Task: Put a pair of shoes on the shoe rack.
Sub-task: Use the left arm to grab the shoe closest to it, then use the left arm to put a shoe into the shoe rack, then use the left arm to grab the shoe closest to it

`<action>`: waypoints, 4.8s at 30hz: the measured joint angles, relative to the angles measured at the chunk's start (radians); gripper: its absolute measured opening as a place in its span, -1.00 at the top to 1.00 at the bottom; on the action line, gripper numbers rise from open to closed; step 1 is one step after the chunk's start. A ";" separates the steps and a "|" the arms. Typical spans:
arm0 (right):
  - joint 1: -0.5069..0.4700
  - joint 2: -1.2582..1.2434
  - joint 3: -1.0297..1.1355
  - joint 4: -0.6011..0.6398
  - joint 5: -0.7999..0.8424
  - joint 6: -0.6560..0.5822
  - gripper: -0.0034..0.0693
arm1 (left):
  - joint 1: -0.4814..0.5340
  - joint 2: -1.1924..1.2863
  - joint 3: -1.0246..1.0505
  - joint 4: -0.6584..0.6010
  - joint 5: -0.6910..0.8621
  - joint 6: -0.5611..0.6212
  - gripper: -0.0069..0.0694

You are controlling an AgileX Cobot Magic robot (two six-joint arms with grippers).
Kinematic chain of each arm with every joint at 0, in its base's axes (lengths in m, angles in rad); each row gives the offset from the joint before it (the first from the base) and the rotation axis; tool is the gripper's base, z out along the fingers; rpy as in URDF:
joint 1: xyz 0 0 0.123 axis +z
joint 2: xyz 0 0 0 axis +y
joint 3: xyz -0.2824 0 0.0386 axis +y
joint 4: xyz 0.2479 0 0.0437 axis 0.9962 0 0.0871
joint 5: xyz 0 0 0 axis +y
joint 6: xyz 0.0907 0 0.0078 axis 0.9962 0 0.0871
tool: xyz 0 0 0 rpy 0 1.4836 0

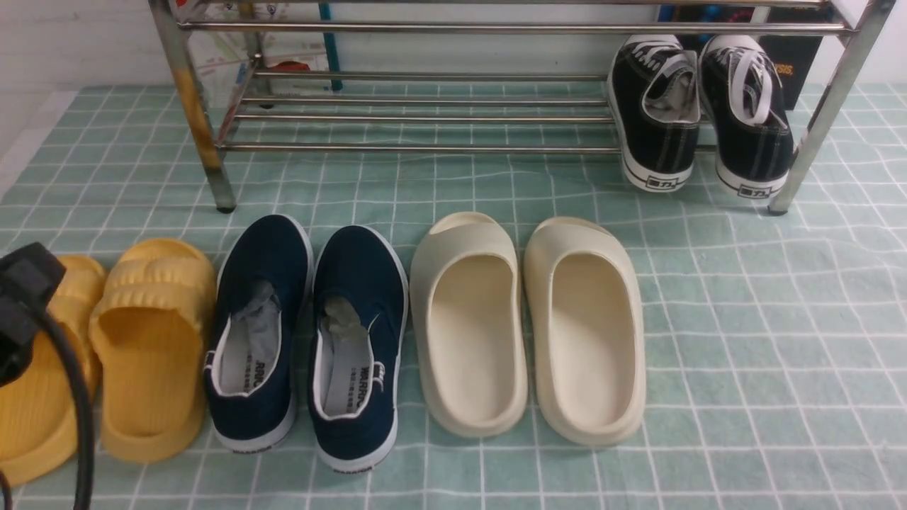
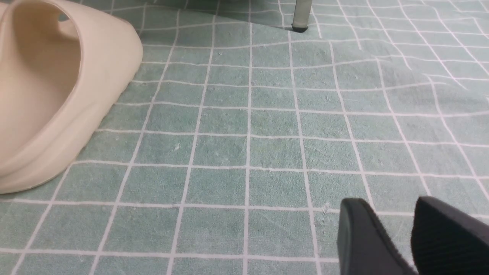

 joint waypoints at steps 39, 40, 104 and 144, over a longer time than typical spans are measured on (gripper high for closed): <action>0.000 0.000 0.000 0.000 0.000 0.000 0.25 | -0.069 1.119 -0.539 -0.016 0.507 0.170 -0.03; 0.000 0.000 0.000 0.000 0.000 0.001 0.25 | -0.069 1.126 -0.539 -0.006 0.506 0.163 0.11; 0.000 0.000 0.000 -0.001 0.000 0.000 0.25 | -0.049 1.650 -1.592 0.068 0.528 0.153 -0.24; 0.000 0.000 0.000 0.000 0.000 0.009 0.25 | -0.049 1.043 -0.702 -0.447 0.686 0.555 0.57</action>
